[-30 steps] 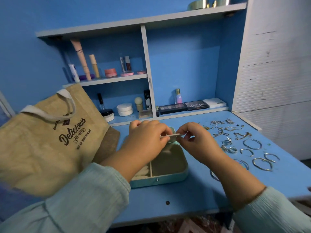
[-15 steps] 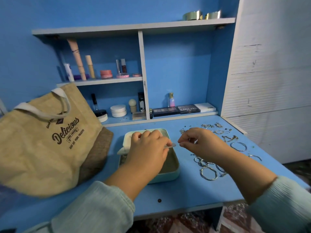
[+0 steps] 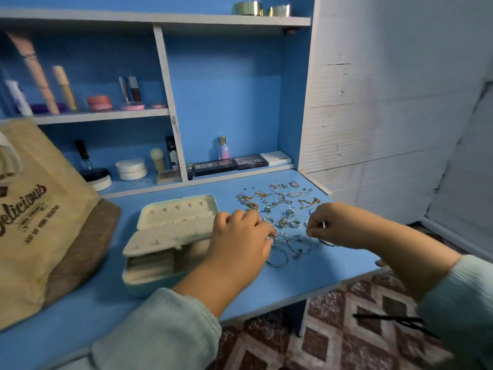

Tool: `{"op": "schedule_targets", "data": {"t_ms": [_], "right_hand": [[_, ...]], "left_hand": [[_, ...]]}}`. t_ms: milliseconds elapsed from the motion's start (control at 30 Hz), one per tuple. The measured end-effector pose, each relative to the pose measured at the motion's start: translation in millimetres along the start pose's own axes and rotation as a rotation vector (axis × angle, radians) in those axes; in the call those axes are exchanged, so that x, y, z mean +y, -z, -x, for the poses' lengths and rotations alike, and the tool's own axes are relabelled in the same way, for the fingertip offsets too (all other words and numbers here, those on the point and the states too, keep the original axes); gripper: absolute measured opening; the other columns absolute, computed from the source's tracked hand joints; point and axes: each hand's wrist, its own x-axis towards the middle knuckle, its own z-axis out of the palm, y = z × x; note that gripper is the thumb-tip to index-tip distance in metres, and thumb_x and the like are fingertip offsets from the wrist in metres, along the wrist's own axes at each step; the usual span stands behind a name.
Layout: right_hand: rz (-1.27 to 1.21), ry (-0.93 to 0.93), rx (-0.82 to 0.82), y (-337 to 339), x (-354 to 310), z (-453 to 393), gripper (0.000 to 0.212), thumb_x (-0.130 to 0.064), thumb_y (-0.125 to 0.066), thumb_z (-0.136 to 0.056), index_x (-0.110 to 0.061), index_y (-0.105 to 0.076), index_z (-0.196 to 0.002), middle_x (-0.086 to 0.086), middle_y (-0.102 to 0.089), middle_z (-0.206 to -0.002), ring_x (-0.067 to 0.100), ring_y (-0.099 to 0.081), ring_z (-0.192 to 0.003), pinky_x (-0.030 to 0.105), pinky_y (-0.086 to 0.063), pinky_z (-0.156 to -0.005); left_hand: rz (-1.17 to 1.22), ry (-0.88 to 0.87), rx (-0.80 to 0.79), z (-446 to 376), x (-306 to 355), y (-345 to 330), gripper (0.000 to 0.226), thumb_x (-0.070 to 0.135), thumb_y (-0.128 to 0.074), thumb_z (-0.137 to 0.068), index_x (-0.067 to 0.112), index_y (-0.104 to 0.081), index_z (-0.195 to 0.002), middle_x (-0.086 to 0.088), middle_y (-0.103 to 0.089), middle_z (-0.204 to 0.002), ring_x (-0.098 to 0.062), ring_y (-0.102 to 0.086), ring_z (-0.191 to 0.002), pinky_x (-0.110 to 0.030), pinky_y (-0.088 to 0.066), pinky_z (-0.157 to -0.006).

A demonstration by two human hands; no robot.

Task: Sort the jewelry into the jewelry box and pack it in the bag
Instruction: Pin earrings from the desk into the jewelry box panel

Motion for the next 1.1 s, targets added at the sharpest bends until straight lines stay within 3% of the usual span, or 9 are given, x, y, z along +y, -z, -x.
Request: {"op": "schedule_targets", "data": {"t_ms": [100,233,367,467,600,900,1000,1100], "right_hand": [[0.109,-0.046,-0.057,-4.6,16.2,5.6,0.014,-0.028,-0.057,-0.087,-0.022,-0.068,-0.092,-0.009,-0.056,-0.091,0.016,-0.057,-0.088,0.036,-0.05,-0.082],[0.081,-0.022,-0.019,-15.4,26.4,11.9,0.018,-0.028,-0.057,-0.085,-0.027,-0.068,-0.099,-0.01,-0.049,-0.097,0.012,-0.051,-0.093,0.035,-0.047,-0.086],[0.053,0.032,0.107,-29.2,34.5,13.2,0.019,-0.026,-0.054,-0.088,-0.027,-0.067,-0.102,-0.012,-0.045,-0.097,0.008,-0.047,-0.097,0.023,-0.04,-0.084],[0.052,0.104,0.241,-41.9,41.8,15.1,0.018,-0.02,-0.057,-0.088,-0.021,-0.07,-0.1,-0.005,-0.052,-0.096,0.017,-0.052,-0.098,0.021,-0.037,-0.081],[-0.032,0.187,0.421,-58.3,49.4,19.5,0.013,-0.017,-0.061,-0.079,-0.014,-0.072,-0.083,0.001,-0.061,-0.083,0.024,-0.06,-0.077,0.025,-0.043,-0.072],[-0.202,0.148,0.578,-68.4,54.8,19.0,0.01,-0.018,-0.065,-0.078,-0.013,-0.073,-0.083,-0.002,-0.057,-0.084,0.011,-0.05,-0.077,0.011,-0.034,-0.069],[-0.247,0.126,0.613,-69.1,54.2,19.6,0.005,-0.013,-0.069,-0.078,-0.013,-0.072,-0.082,-0.002,-0.055,-0.083,0.017,-0.054,-0.076,0.016,-0.04,-0.066],[-0.271,0.085,0.637,-68.6,53.5,18.3,0.006,-0.008,-0.067,-0.08,-0.01,-0.071,-0.084,-0.001,-0.054,-0.083,0.017,-0.051,-0.077,0.013,-0.035,-0.068]], "left_hand": [[0.051,0.04,-0.165,-10.5,14.2,-15.1,0.024,0.04,-0.046,-0.093,0.038,-0.062,-0.111,0.014,-0.053,-0.113,-0.012,-0.048,-0.109,-0.03,-0.017,-0.085],[0.122,0.071,-0.264,-19.1,23.6,-35.6,0.032,0.044,-0.037,-0.097,0.041,-0.05,-0.126,0.015,-0.043,-0.128,-0.011,-0.033,-0.123,-0.03,-0.013,-0.094],[0.134,0.107,-0.309,-25.1,27.6,-45.1,0.031,0.043,-0.038,-0.097,0.043,-0.052,-0.124,0.016,-0.044,-0.126,-0.012,-0.032,-0.122,-0.032,-0.013,-0.094],[0.149,0.133,-0.304,-30.2,27.7,-48.0,0.029,0.044,-0.039,-0.096,0.045,-0.055,-0.12,0.018,-0.045,-0.124,-0.01,-0.031,-0.121,-0.032,-0.012,-0.093],[0.133,0.122,-0.322,-37.8,28.6,-49.7,0.026,0.045,-0.04,-0.096,0.048,-0.056,-0.116,0.018,-0.045,-0.123,-0.011,-0.031,-0.121,-0.036,-0.015,-0.098],[0.131,0.167,-0.345,-42.4,30.8,-53.8,0.019,0.045,-0.046,-0.093,0.048,-0.063,-0.101,0.02,-0.046,-0.117,-0.009,-0.031,-0.117,-0.036,-0.01,-0.093],[0.119,0.17,-0.361,-42.2,32.0,-52.3,0.019,0.045,-0.045,-0.094,0.045,-0.063,-0.099,0.019,-0.046,-0.119,-0.009,-0.031,-0.118,-0.037,-0.013,-0.096],[0.123,0.175,-0.372,-41.7,33.6,-52.5,0.019,0.043,-0.043,-0.095,0.042,-0.062,-0.1,0.019,-0.046,-0.121,-0.01,-0.031,-0.119,-0.036,-0.012,-0.094]]}}
